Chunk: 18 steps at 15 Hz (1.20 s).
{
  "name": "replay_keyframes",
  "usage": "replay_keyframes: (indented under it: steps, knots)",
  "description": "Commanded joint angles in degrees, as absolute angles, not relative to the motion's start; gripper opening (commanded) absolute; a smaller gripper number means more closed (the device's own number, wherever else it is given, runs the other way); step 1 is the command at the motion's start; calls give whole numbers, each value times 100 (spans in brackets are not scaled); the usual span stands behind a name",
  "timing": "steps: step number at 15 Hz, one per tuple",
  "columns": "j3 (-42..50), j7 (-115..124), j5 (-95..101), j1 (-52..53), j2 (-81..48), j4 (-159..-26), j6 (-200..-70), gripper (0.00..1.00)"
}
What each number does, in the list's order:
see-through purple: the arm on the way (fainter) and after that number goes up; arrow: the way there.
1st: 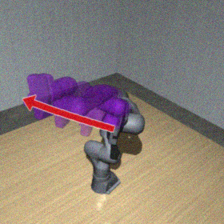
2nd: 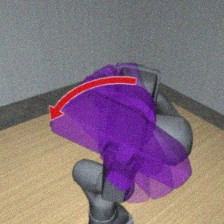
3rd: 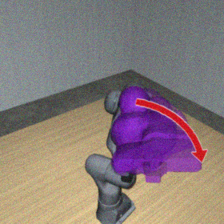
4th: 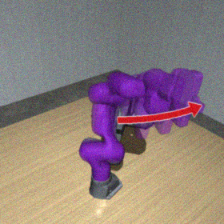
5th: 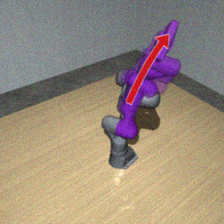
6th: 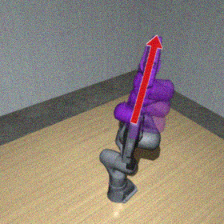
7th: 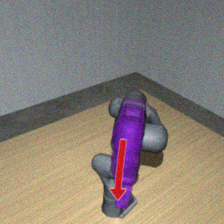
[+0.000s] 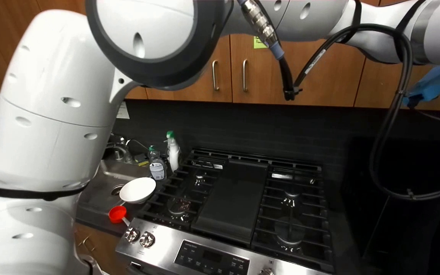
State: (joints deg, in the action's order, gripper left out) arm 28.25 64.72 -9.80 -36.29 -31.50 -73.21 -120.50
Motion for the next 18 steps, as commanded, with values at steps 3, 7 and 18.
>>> replay_keyframes:
  steps: [3,7,18]
  knots:
    - [3022,6442,-292,-3298,-2399,-8266,-11097,1]
    - [2912,6386,-471,-3344,-1979,-8796,-11114,1]
    - [2873,6075,406,-3081,-1293,-8705,-10502,1]
